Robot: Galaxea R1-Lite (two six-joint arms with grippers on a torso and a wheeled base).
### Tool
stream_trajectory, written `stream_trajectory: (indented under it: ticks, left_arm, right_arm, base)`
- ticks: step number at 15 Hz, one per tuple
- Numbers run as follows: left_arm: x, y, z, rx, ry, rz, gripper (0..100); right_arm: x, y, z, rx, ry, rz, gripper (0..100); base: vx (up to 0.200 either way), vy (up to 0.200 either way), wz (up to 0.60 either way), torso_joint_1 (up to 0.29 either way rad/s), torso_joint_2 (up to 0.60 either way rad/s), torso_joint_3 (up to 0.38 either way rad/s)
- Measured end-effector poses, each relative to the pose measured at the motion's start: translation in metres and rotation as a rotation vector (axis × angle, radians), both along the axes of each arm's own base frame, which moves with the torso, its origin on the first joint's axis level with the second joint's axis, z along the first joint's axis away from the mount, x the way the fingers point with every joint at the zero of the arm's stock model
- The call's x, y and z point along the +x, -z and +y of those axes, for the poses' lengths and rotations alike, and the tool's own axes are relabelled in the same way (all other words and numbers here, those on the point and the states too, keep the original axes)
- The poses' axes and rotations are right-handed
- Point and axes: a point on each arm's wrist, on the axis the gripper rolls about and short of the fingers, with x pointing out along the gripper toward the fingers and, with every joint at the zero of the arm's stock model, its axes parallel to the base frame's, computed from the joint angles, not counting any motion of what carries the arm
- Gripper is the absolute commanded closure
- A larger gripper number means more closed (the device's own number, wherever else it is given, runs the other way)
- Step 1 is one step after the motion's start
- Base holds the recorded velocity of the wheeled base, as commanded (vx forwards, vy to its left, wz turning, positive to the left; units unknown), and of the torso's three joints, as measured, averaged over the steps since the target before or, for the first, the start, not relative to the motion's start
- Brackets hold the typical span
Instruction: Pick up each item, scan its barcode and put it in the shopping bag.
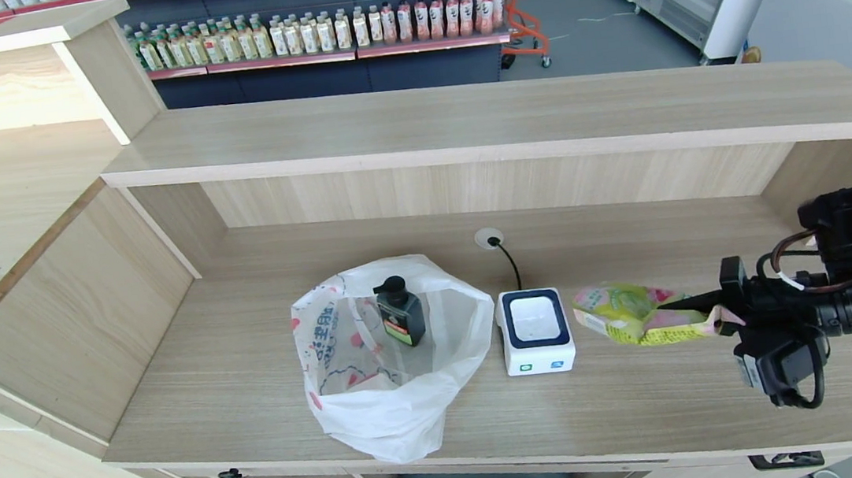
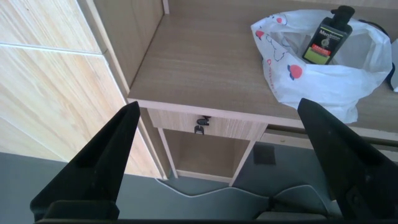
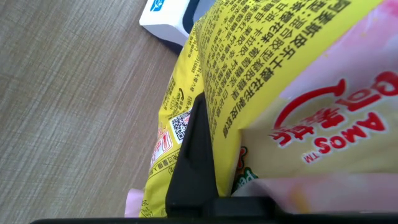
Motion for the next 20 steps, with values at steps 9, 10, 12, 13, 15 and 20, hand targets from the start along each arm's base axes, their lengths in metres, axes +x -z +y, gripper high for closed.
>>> stream_trajectory:
  ticks: [9,10,12,13,15,20]
  left_arm:
    - [0.0,0.0,0.0,0.0,0.0,0.0,0]
    - [0.0,0.0,0.0,0.0,0.0,0.0,0]
    - [0.0,0.0,0.0,0.0,0.0,0.0,0]
    - [0.0,0.0,0.0,0.0,0.0,0.0,0]
    - [0.0,0.0,0.0,0.0,0.0,0.0,0]
    - [0.0,0.0,0.0,0.0,0.0,0.0,0]
  right_arm:
    - [-0.01,-0.015,0.002,0.031,0.018,-0.058,100]
    - [-0.01,-0.016,0.005,0.035,-0.001,-0.083,100]
    - [-0.008,-0.016,0.012,0.039,-0.033,-0.103,100]
    - [-0.008,-0.014,0.015,0.037,-0.047,-0.105,100]
    - [-0.006,-0.01,0.021,0.018,-0.088,-0.12,100]
    - [-0.001,-0.006,0.024,0.012,-0.115,-0.126,100]
  base:
    - [0.0,0.0,0.0,0.0,0.0,0.0]
    - [0.0,0.0,0.0,0.0,0.0,0.0]
    - [0.0,0.0,0.0,0.0,0.0,0.0]
    - [0.0,0.0,0.0,0.0,0.0,0.0]
    - [0.0,0.0,0.0,0.0,0.0,0.0]
    - [0.0,0.0,0.0,0.0,0.0,0.0]
